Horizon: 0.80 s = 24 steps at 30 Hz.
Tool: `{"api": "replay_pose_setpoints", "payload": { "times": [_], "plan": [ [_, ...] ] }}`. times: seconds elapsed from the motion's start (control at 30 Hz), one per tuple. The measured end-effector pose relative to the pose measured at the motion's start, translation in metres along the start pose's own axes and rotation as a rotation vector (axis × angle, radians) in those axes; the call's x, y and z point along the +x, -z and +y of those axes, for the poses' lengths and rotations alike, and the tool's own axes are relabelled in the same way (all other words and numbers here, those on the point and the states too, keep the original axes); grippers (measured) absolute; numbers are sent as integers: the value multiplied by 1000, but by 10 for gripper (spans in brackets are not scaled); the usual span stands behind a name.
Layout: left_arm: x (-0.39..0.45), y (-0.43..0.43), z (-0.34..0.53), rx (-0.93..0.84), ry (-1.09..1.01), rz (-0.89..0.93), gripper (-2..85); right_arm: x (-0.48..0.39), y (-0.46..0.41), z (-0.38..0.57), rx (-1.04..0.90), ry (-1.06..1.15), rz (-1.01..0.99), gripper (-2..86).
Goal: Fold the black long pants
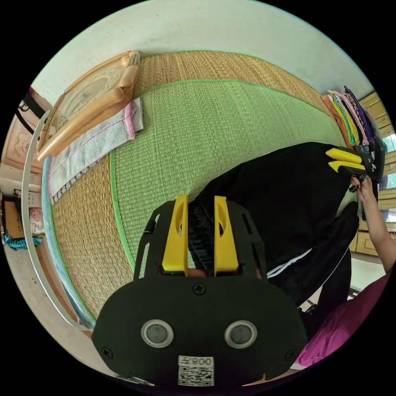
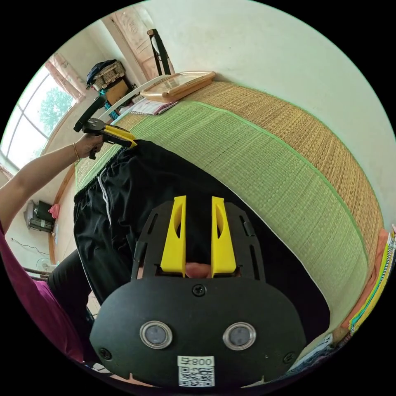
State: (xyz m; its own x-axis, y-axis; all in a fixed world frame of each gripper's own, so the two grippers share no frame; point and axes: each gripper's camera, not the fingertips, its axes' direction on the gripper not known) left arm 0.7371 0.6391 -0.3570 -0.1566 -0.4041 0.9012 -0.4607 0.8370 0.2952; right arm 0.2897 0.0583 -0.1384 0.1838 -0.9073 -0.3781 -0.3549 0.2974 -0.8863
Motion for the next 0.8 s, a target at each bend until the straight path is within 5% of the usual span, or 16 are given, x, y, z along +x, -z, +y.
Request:
{"api": "replay_pose_setpoints", "payload": {
  "times": [0.37, 0.8],
  "plan": [
    [-21, 19, 3, 34, -78, -46, 86, -40, 7, -133, -155, 157, 83, 95],
    [-48, 53, 27, 19, -46, -47, 49, -69, 78, -156, -194, 173, 138, 35]
  ]
}}
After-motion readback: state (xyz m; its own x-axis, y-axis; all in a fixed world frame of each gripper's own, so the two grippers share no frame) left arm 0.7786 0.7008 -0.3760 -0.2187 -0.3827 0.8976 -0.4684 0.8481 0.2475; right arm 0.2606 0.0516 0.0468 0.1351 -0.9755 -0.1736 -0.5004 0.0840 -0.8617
